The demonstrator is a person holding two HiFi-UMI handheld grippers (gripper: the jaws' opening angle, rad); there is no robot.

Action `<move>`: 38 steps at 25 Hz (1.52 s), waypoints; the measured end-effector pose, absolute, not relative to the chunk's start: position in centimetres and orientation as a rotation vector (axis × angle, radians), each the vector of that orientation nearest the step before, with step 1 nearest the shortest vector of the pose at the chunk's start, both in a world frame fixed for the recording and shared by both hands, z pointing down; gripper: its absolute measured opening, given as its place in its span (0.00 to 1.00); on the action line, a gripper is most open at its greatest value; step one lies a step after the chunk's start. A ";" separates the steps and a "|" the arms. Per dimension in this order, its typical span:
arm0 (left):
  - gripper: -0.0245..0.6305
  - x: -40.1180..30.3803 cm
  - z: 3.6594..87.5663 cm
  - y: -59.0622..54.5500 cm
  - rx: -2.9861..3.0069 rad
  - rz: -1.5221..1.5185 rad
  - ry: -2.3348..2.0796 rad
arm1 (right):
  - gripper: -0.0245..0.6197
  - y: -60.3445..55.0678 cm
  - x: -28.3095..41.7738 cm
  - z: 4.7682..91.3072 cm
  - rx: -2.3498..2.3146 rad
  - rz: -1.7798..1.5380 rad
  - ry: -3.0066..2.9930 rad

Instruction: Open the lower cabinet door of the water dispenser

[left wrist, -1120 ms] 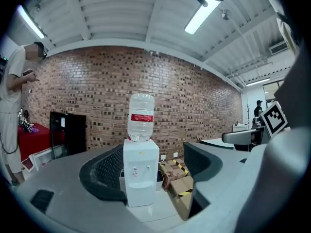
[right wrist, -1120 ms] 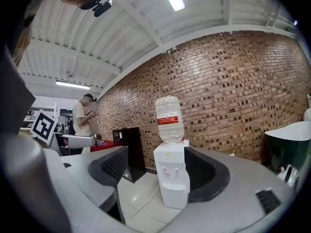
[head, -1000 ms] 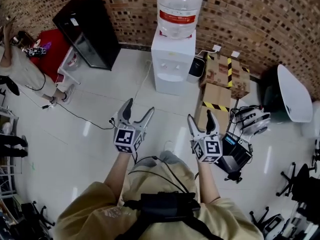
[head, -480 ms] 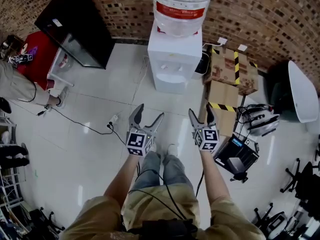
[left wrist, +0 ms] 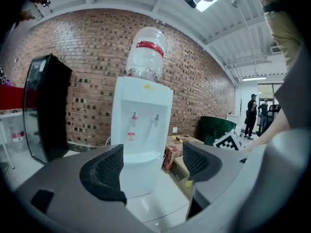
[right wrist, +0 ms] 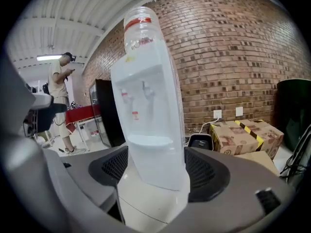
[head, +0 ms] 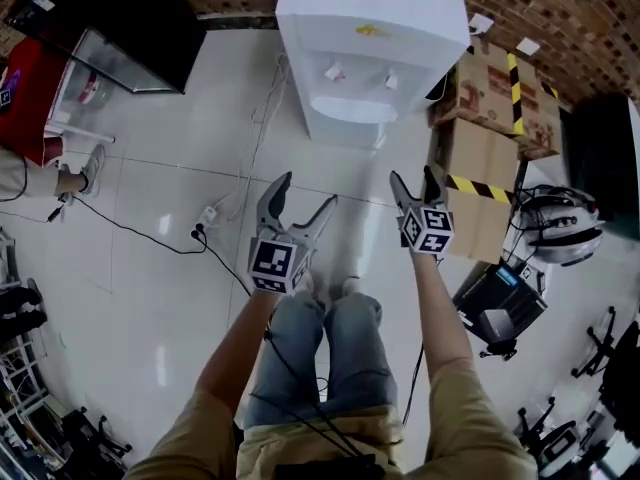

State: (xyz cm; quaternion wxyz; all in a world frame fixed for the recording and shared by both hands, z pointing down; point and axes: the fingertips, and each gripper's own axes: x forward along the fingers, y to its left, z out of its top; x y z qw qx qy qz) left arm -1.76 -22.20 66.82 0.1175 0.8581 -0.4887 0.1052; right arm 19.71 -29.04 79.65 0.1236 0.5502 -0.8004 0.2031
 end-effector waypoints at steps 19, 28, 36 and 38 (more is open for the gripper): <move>0.60 -2.1 81.5 -28.5 2.666 0.213 -1.346 | 0.64 -46.5 18.9 100.1 1.270 0.271 -2.380; 0.60 -3.6 82.7 -27.8 2.593 0.201 -1.395 | 0.55 -43.7 18.4 100.1 1.207 0.310 -2.331; 0.60 -6.0 78.5 -23.4 2.378 0.258 -1.421 | 0.46 -31.9 14.7 99.0 1.172 0.691 -2.261; 0.60 -6.7 76.6 -21.7 2.339 0.269 -1.426 | 0.46 -28.5 12.5 98.7 1.147 0.783 -2.234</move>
